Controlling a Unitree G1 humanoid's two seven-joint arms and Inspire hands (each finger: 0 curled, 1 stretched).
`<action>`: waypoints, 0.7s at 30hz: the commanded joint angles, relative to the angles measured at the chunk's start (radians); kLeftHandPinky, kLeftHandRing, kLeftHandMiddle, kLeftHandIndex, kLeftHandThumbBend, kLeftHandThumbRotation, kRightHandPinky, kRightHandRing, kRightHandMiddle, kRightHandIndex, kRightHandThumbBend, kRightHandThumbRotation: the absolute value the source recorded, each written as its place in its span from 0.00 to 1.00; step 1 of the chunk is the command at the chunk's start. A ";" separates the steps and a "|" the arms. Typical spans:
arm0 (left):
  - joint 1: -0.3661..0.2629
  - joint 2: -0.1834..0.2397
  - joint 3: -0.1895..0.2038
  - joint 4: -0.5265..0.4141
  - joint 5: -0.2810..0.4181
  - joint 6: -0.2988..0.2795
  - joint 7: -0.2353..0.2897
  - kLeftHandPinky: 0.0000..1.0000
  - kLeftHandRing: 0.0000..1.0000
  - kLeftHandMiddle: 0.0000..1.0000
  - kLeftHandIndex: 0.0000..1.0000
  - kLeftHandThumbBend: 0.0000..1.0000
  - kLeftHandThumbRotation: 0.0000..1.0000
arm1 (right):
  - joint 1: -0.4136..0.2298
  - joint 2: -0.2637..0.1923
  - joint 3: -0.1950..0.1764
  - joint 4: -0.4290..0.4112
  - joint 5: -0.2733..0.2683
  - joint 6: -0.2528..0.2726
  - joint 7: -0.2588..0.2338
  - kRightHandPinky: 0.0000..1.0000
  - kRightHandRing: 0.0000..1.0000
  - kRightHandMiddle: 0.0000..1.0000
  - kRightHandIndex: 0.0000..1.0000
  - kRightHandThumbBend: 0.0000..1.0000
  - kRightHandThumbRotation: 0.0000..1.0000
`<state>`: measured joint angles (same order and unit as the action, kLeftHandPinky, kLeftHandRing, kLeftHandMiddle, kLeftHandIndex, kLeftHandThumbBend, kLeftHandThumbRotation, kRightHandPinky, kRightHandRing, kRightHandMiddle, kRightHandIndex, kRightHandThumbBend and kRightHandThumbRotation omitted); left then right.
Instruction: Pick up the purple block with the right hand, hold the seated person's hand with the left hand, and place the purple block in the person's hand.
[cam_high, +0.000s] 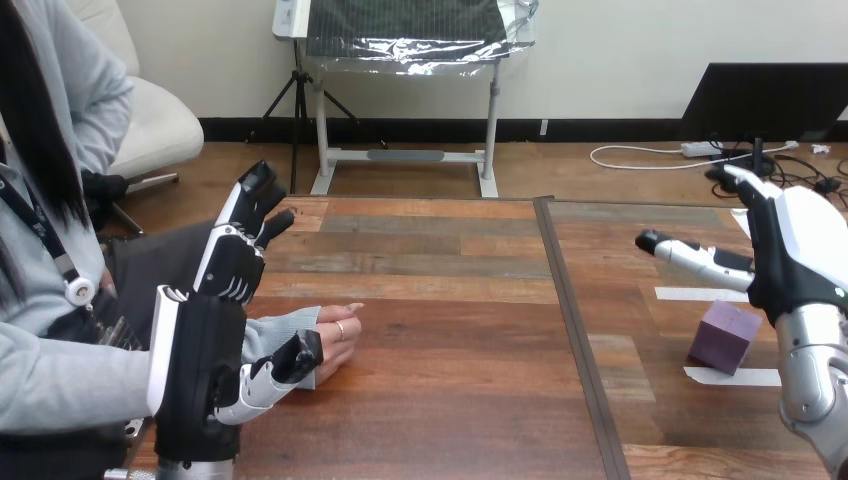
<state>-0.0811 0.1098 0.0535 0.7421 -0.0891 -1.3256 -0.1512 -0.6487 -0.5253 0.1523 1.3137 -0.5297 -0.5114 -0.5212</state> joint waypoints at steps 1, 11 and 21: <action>-0.043 0.006 -0.001 -0.044 -0.017 -0.012 -0.005 0.87 0.93 0.94 0.92 1.00 0.74 | -0.082 -0.023 0.008 0.000 0.003 0.016 0.002 0.84 0.89 0.83 0.84 1.00 0.72; -0.032 0.005 -0.004 -0.067 -0.024 -0.002 -0.005 0.88 0.93 0.95 0.92 1.00 0.75 | -0.069 -0.017 0.021 0.013 0.001 0.065 0.030 0.83 0.89 0.84 0.85 0.96 0.70; -0.030 0.000 0.006 -0.072 -0.013 -0.008 0.001 0.88 0.93 0.95 0.92 1.00 0.76 | -0.061 -0.012 0.029 0.022 0.001 0.105 0.057 0.82 0.88 0.84 0.84 0.97 0.68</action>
<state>-0.0799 0.1098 0.0544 0.7251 -0.1002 -1.3249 -0.1523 -0.6485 -0.5252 0.1739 1.3423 -0.5303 -0.4215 -0.4702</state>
